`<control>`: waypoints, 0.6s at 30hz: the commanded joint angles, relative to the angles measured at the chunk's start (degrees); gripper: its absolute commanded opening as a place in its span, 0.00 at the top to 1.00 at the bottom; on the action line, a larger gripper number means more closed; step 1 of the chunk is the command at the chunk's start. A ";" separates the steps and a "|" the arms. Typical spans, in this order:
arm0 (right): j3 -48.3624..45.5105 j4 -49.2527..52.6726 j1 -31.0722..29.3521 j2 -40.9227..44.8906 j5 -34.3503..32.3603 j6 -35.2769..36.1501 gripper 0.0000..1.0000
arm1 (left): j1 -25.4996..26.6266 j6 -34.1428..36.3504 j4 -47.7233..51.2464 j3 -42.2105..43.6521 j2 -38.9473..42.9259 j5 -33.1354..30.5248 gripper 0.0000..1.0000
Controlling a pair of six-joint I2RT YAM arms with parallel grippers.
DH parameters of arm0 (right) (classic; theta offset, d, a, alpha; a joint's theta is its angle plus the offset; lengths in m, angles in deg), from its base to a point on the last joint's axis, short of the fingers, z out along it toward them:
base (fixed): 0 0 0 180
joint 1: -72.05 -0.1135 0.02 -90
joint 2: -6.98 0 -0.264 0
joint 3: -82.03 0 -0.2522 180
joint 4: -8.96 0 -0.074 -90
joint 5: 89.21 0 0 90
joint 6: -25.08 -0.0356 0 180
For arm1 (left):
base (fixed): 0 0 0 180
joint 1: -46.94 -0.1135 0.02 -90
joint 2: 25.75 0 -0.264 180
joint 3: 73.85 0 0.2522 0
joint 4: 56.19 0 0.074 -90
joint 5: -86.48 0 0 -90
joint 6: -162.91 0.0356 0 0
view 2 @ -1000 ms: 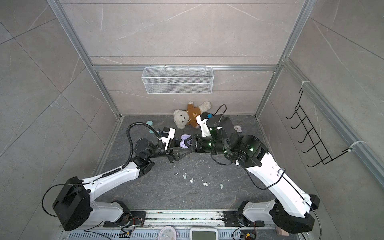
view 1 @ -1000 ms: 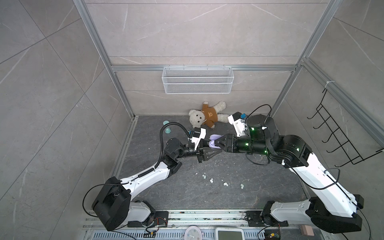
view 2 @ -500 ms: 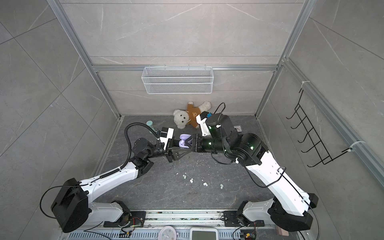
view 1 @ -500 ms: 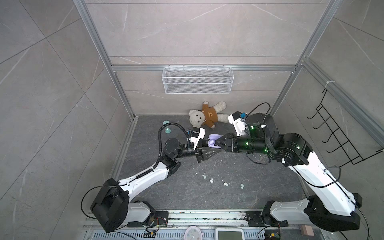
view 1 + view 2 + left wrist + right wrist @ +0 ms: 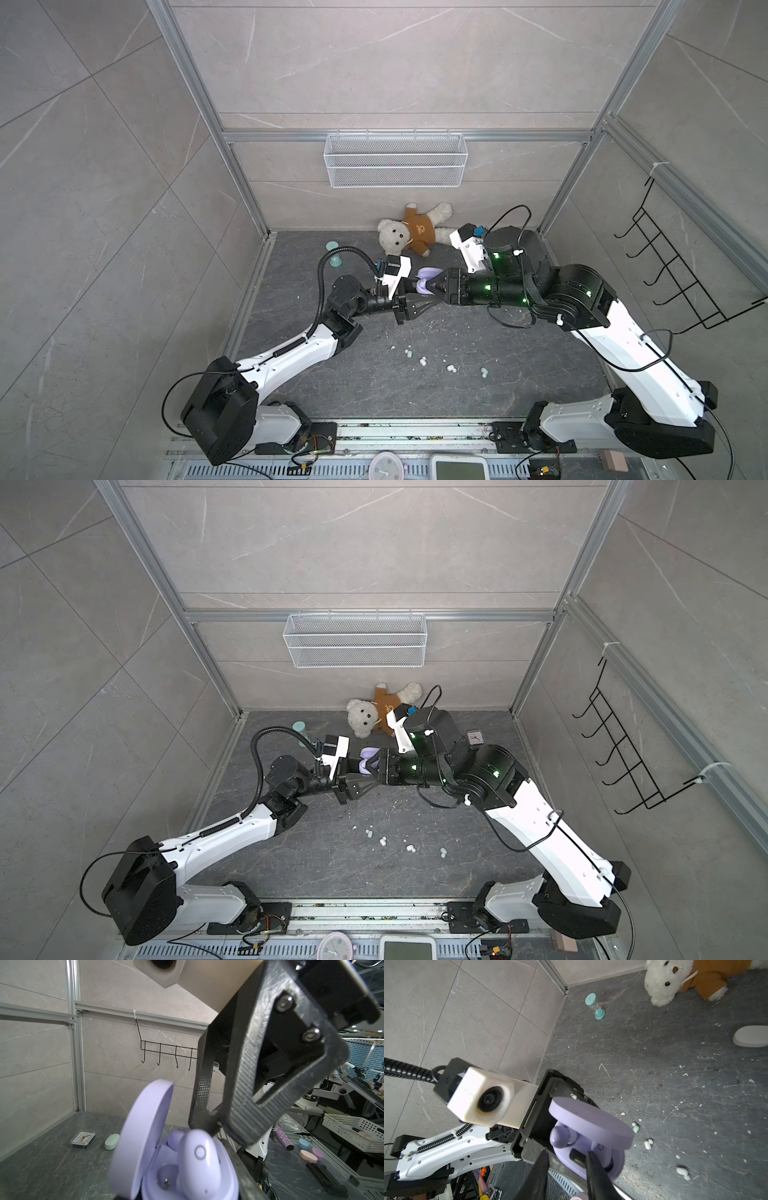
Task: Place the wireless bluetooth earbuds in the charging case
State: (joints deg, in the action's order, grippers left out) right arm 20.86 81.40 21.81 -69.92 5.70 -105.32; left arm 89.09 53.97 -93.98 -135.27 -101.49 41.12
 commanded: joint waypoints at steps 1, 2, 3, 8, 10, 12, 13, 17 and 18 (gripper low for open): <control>0.99 1.81 -1.00 -0.50 -3.05 1.18 0.64 | 0.30 3.49 -0.68 -0.85 0.65 -1.79 0.86; 1.22 2.25 -1.25 -0.59 -3.87 1.16 0.63 | 0.34 3.92 -0.25 -0.84 0.65 -2.17 0.86; 1.47 2.60 -1.56 -0.62 -4.75 1.24 0.63 | 0.41 4.38 0.34 -0.86 0.77 -2.52 0.86; 2.06 3.24 -2.31 -0.49 -7.16 1.11 0.65 | 0.56 6.40 2.54 -0.72 1.17 -4.45 0.86; 2.00 2.95 -2.65 -0.52 -7.84 1.11 0.66 | 0.66 7.15 3.34 -0.61 1.27 -5.13 0.86; 2.11 2.78 -3.01 -0.76 -8.70 1.09 0.67 | 0.82 7.74 3.89 -0.60 1.27 -5.61 0.86; 2.08 2.68 -3.15 -0.88 -9.10 1.17 0.67 | 0.91 8.01 4.00 -0.55 1.28 -5.78 0.86; 1.39 1.34 -3.38 -1.54 -9.56 1.32 0.67 | 1.05 8.37 4.32 -0.51 1.44 -5.86 0.86; 1.48 1.06 -3.42 -1.72 -9.76 1.42 0.67 | 1.11 8.47 4.43 -0.51 1.54 -5.87 0.86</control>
State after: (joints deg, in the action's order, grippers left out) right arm 21.24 82.93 18.82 -70.82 -2.25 -105.17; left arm 89.84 59.83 -88.19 -135.27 -101.47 35.92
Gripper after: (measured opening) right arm 0.334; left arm 0.418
